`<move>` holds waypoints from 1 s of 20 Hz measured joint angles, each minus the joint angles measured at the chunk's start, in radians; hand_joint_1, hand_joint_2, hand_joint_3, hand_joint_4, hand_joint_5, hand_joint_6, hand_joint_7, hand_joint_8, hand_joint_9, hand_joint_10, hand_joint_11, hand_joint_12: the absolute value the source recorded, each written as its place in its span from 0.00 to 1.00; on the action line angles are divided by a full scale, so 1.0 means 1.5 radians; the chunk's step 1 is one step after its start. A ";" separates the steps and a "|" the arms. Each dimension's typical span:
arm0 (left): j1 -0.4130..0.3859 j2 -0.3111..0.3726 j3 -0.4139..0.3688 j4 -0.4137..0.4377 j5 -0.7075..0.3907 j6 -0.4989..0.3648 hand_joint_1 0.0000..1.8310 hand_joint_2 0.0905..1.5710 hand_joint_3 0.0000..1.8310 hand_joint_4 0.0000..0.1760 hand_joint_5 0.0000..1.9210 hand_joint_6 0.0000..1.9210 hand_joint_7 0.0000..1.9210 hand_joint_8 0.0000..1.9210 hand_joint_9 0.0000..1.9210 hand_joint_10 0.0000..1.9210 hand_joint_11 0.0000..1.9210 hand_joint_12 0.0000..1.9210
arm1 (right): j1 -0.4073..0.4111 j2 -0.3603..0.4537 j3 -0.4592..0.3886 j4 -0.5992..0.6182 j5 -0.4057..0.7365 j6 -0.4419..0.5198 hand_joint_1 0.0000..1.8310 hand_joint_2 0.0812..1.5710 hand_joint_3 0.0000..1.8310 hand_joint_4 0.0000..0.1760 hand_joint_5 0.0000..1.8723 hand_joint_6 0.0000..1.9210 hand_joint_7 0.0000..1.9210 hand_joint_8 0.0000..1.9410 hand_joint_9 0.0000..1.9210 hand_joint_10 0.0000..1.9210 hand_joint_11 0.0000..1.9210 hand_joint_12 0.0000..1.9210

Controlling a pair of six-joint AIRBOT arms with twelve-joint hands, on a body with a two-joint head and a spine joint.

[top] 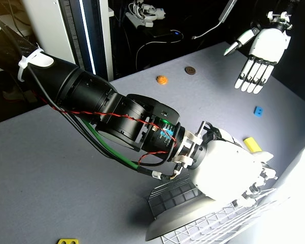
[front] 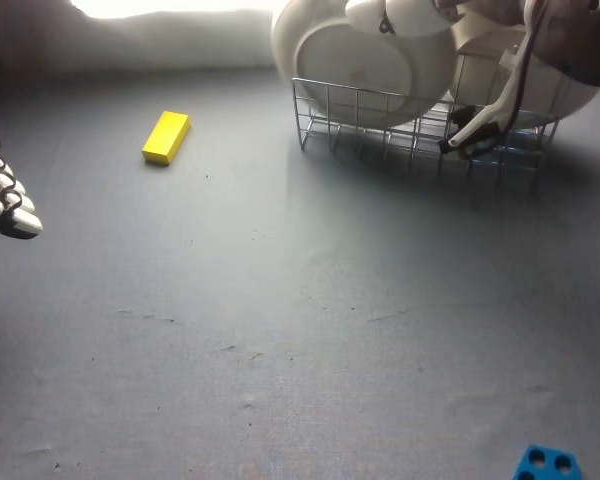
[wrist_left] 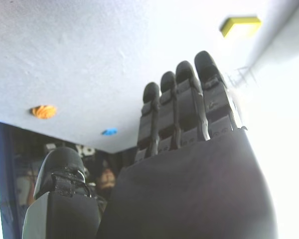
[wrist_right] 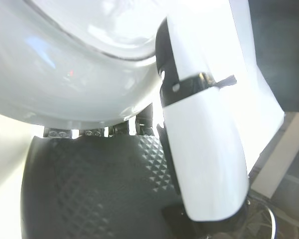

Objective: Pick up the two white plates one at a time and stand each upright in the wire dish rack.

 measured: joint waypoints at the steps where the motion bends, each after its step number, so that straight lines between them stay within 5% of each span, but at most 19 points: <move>1: 0.000 0.000 0.000 0.001 0.000 0.000 0.00 0.69 0.00 0.00 0.11 0.00 0.12 0.00 0.11 0.00 0.00 0.25 | 0.002 0.000 0.000 0.000 0.002 0.000 0.56 0.78 0.00 0.00 0.20 0.43 0.16 0.49 0.15 0.49 0.01 0.72; 9: 0.000 0.000 -0.004 0.001 -0.001 0.000 0.00 0.69 0.00 0.00 0.12 0.00 0.13 0.00 0.12 0.00 0.00 0.25 | 0.006 0.008 -0.002 -0.014 0.005 0.002 0.54 0.77 0.00 0.00 0.09 0.49 0.12 0.49 0.12 0.47 0.00 0.65; 14: 0.000 0.000 -0.004 0.002 0.000 0.006 0.00 0.69 0.00 0.00 0.11 0.00 0.13 0.00 0.12 0.00 0.00 0.24 | 0.020 0.051 -0.035 -0.138 0.013 -0.016 0.52 0.78 0.00 0.00 0.09 0.23 0.11 0.30 0.09 0.28 0.00 0.49; 16: -0.001 0.000 -0.004 0.002 0.000 0.012 0.00 0.69 0.00 0.00 0.11 0.00 0.13 0.00 0.12 0.00 0.00 0.24 | 0.027 0.071 -0.057 -0.179 0.014 -0.050 0.52 0.78 0.00 0.00 0.09 0.23 0.11 0.30 0.09 0.28 0.00 0.49; 20: -0.002 0.000 -0.020 0.011 -0.008 0.028 0.00 0.70 0.00 0.00 0.10 0.00 0.12 0.00 0.11 0.00 0.00 0.24 | 0.030 0.123 -0.123 -0.231 0.015 -0.114 0.52 0.77 0.00 0.00 0.13 0.05 0.14 0.08 0.12 0.10 0.00 0.44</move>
